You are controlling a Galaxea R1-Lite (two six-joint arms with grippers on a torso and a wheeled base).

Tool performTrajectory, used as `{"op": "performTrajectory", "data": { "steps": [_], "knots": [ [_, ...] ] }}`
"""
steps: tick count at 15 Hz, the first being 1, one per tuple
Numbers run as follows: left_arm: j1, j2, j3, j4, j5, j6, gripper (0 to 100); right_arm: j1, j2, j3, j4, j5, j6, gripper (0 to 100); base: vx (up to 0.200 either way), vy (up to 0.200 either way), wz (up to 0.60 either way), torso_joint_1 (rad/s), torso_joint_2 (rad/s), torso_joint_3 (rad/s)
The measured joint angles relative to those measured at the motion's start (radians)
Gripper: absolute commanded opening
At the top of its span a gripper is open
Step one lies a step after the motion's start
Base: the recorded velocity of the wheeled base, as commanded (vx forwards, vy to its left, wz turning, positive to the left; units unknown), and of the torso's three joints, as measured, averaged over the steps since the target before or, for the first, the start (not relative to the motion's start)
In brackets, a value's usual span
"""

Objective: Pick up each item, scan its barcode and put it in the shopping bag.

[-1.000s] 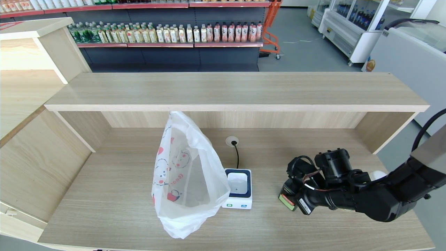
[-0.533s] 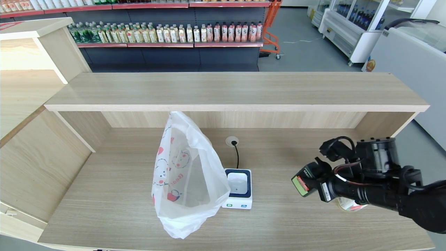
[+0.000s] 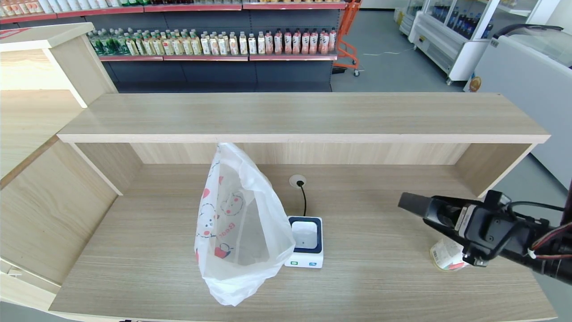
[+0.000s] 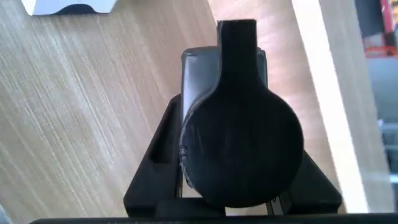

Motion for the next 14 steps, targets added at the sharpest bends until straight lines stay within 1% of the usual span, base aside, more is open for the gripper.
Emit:
{"op": "performTrajectory", "data": {
  "steps": [2, 3, 4, 5, 6, 7, 8, 11, 12, 14],
  "knots": [
    [0.000, 0.000, 0.000, 0.000, 0.000, 0.000, 100, 0.000, -0.010, 0.001, 0.002, 0.184, -0.410, 0, 0.000, 0.000, 0.00, 0.000, 0.00, 0.000],
    [0.000, 0.000, 0.000, 0.000, 0.000, 0.000, 100, 0.008, -0.011, 0.001, 0.004, 0.267, -0.583, 0, 0.000, 0.000, 0.00, 0.000, 0.00, 0.000],
    [0.000, 0.000, 0.000, 0.000, 0.000, 0.000, 100, 0.026, -0.008, 0.000, 0.014, 0.322, -0.783, 0, 0.000, 0.000, 0.00, 0.000, 0.00, 0.000],
    [0.000, 0.000, 0.000, 0.000, 0.000, 0.000, 100, 0.069, 0.001, -0.001, 0.042, 0.365, -0.966, 0, 0.000, 0.000, 0.00, 0.000, 0.00, 0.000],
    [0.000, 0.000, 0.000, 0.000, 0.000, 0.000, 100, 0.133, 0.018, -0.003, 0.074, 0.393, -1.093, 0, 0.000, 0.000, 0.00, 0.000, 0.00, 0.000],
    [0.000, 0.000, 0.000, 0.000, 0.000, 0.000, 100, 0.195, 0.037, -0.008, 0.093, 0.407, -1.179, 0, 0.000, 0.000, 0.00, 0.000, 0.00, 0.000],
    [0.000, 0.000, 0.000, 0.000, 0.000, 0.000, 100, 0.252, 0.057, -0.013, 0.101, 0.415, -1.231, 0, 0.000, 0.000, 0.00, 0.000, 0.00, 0.000],
    [0.000, 0.000, 0.000, 0.000, 0.000, 0.000, 100, 0.406, 0.119, -0.023, 0.094, 0.422, -1.297, 0, 0.000, 0.000, 0.00, 0.000, 0.00, 0.000],
    [0.000, 0.000, 0.000, 0.000, 0.000, 0.000, 100, 0.431, 0.135, -0.023, 0.079, 0.422, -1.305, 0, 0.000, 0.000, 0.00, 0.000, 0.00, 0.000],
    [0.000, 0.000, 0.000, 0.000, 0.000, 0.000, 100, 0.449, 0.163, -0.019, 0.056, 0.422, -1.307, 0, 0.000, 0.000, 0.00, 0.000, 0.00, 0.000]
  ]
}}
